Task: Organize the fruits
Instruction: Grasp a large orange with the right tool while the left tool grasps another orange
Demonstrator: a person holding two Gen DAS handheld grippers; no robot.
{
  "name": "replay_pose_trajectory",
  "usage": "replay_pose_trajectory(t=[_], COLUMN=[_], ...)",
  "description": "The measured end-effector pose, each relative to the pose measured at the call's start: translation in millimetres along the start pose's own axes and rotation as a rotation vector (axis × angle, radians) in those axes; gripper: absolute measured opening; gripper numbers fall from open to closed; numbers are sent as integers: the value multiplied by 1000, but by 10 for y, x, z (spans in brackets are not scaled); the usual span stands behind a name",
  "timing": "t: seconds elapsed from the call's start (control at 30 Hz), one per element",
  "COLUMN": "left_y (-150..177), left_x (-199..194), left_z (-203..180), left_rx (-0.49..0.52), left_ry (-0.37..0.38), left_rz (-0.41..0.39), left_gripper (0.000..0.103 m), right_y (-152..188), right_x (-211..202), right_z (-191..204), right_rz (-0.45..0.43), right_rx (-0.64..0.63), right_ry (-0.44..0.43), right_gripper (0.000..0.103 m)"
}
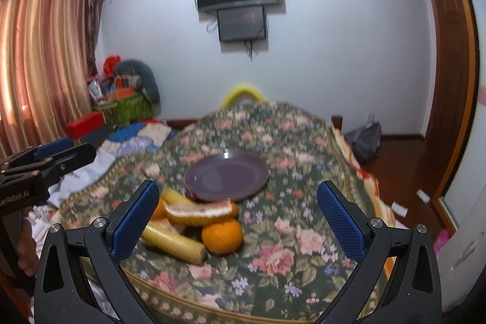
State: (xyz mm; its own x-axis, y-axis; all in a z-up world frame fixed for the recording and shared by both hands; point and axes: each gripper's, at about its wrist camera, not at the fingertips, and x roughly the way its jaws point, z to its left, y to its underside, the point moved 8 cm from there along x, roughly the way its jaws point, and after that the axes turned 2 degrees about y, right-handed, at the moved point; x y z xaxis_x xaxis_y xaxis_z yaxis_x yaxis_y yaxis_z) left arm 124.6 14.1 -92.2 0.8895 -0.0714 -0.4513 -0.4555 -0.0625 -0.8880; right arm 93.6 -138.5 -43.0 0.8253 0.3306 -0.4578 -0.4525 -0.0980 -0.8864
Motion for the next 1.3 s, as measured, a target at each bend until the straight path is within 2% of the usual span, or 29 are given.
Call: replay_pose_trajectory(t=[0.13,0.23,0.67,0.83,1.03,1.13,1.3], left_y=[205,332,710,789,872,890,908], left_x=[241,393,994,1180,1368,1437,1518], left_z=[53,77,221,371,517,550,573], left_rx=[-10,-17,-35,-60,-76,-79,-81], left_ry=[9,14,9,-10,-22,-39,-57], left_rz=[79,121,255,286,317,316,313], left_gripper=[65,64,64,64,64,64,64], right_y=[186,297,691,835,931,941,981], right_x=[200,365,989,1222,1370,1402,1463], right_z=[-27,-36,86,156,215,213,187], right_rz=[78,136,293,356,393,403,430], right_rx=[-3,14,15,8,8,19,54], right_ry=[-18,-53,-108,-124,-140,-150,-175], right_gripper=[92,87,87,84,83,83,76])
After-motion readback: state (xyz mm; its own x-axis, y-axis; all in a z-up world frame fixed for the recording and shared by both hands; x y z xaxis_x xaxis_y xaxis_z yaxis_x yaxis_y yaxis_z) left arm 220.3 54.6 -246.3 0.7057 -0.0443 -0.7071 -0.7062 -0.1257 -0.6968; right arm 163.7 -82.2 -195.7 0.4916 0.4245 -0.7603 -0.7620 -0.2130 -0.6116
